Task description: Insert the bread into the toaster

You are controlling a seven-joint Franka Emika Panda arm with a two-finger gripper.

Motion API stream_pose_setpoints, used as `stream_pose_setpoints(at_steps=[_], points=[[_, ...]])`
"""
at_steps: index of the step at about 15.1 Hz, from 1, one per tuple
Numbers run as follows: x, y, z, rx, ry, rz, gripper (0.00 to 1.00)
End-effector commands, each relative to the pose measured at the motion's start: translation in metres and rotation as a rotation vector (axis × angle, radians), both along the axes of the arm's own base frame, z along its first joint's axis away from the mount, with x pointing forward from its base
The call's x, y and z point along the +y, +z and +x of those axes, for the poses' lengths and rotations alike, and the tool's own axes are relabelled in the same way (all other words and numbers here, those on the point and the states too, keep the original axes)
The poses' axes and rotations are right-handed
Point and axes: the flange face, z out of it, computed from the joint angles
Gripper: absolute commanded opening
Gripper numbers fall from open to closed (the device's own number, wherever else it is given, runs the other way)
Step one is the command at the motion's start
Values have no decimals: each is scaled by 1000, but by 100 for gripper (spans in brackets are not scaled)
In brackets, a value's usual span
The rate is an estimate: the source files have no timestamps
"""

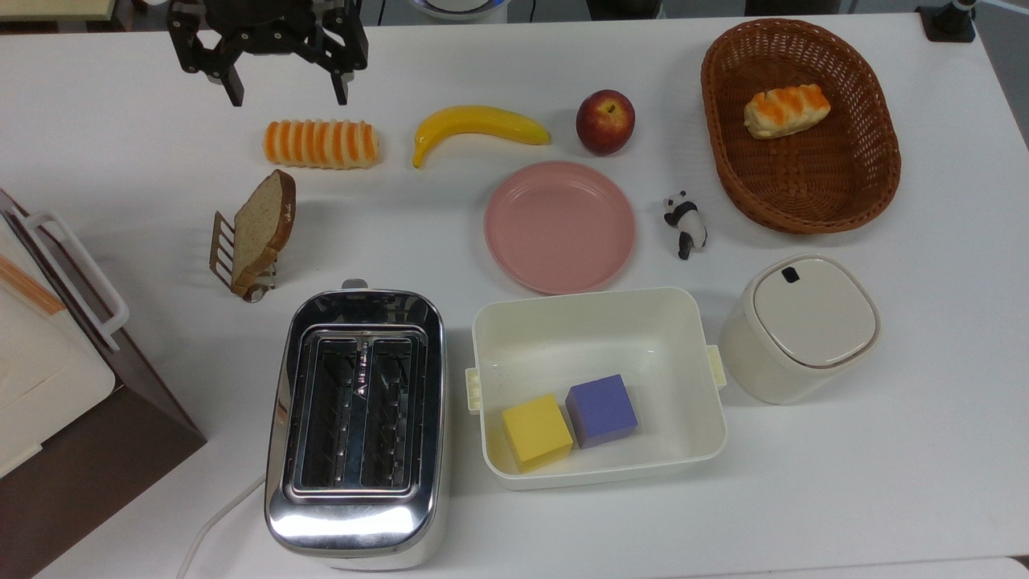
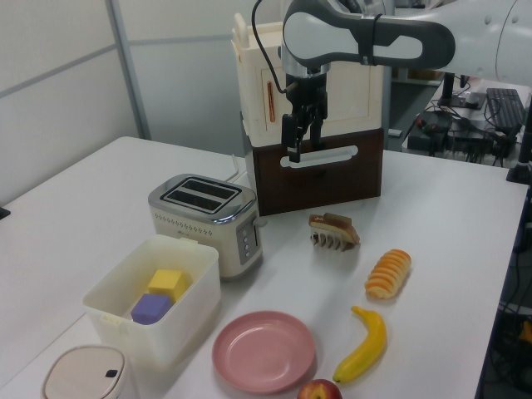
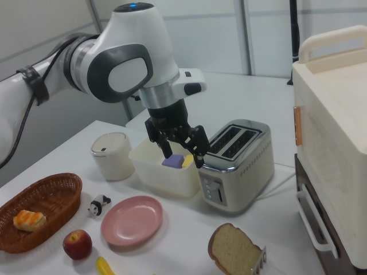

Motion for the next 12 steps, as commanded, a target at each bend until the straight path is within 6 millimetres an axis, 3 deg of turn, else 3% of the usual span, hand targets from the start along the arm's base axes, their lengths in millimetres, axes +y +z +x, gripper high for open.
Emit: stream_pose_setpoints(at_steps=[1,12], points=[[-9,14,-11,-31,-23,3,100],[-12,17,-13,-32,-26,-1,100]])
